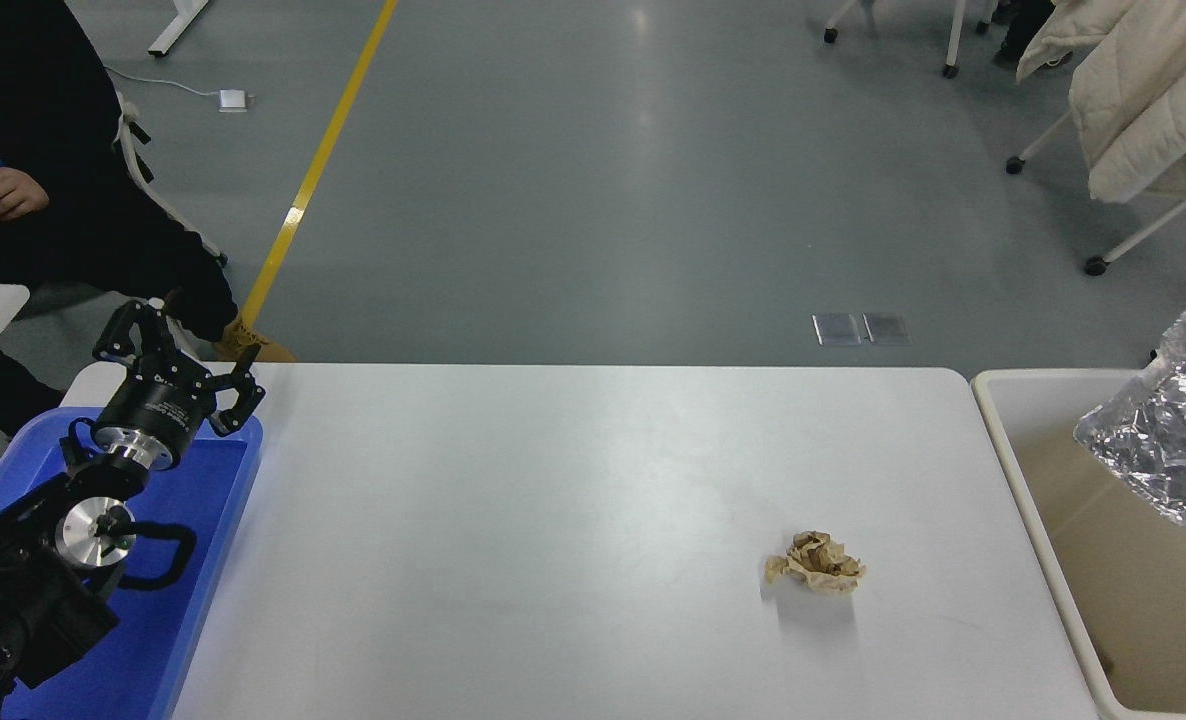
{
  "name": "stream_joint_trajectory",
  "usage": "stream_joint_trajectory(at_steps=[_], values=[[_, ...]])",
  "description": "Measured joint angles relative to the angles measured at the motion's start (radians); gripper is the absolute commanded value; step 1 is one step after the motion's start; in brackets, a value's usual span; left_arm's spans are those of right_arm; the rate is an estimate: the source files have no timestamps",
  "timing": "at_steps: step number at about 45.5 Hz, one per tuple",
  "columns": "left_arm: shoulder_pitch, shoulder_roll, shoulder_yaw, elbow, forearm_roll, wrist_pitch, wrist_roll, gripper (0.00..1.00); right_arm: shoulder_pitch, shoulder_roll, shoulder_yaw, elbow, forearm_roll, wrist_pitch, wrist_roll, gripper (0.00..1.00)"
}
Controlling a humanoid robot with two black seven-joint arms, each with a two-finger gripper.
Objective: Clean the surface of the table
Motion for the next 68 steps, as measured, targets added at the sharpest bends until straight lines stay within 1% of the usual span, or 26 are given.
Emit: stream_joint_trajectory(at_steps=[8,18,19,20,21,22,23,25,26,43,50,56,59,63,68], values=[[0.000,0.000,0.000,0.000,0.000,0.000,0.000,1.00,-0.068,0.100,0.025,-0.126,0.052,-0.107,0.000,0.00],[0.001,0.000,0.000,0.000,0.000,0.000,0.000,1.00,-0.122,0.173,0.037,-0.182,0.126,-0.199,0.001,0.00],[0.001,0.000,0.000,0.000,0.000,0.000,0.000,1.00,-0.125,0.179,0.038,-0.184,0.131,-0.206,0.001,0.01],[0.001,0.000,0.000,0.000,0.000,0.000,0.000,1.00,-0.128,0.184,0.039,-0.186,0.136,-0.212,0.001,0.11],[0.001,0.000,0.000,0.000,0.000,0.000,0.000,1.00,-0.131,0.190,0.039,-0.189,0.140,-0.218,0.001,0.25],[0.001,0.000,0.000,0.000,0.000,0.000,0.000,1.00,-0.135,0.197,0.040,-0.192,0.146,-0.227,0.001,0.45],[0.001,0.000,0.000,0.000,0.000,0.001,0.000,1.00,-0.137,0.201,0.040,-0.193,0.149,-0.231,0.001,0.63],[0.001,0.000,0.000,0.000,0.000,0.001,0.000,1.00,-0.141,0.210,0.042,-0.196,0.157,-0.240,0.001,0.85],[0.001,0.000,0.000,0.000,0.000,0.001,0.000,1.00,-0.142,0.213,0.042,-0.198,0.160,-0.244,0.001,1.00],[0.000,0.000,0.000,0.000,0.000,0.001,0.000,1.00,-0.141,0.229,0.047,-0.207,0.204,-0.264,-0.003,1.00],[0.000,0.000,0.000,0.000,0.000,0.000,0.000,1.00,-0.128,0.175,0.047,-0.148,0.220,-0.266,-0.001,1.00],[0.000,0.000,0.000,0.000,0.000,0.000,0.000,1.00,-0.111,0.098,0.053,-0.025,0.233,-0.268,0.015,1.00],[0.000,0.000,0.000,0.000,0.000,0.000,0.000,1.00,-0.105,0.059,0.076,0.043,0.236,-0.268,0.044,1.00],[0.000,0.000,0.000,0.000,0.000,0.000,0.000,1.00,-0.104,0.012,0.144,0.128,0.240,-0.268,0.110,1.00],[0.001,0.000,0.000,0.000,0.000,0.001,0.000,1.00,-0.120,-0.033,0.260,0.229,0.242,-0.265,0.225,1.00]])
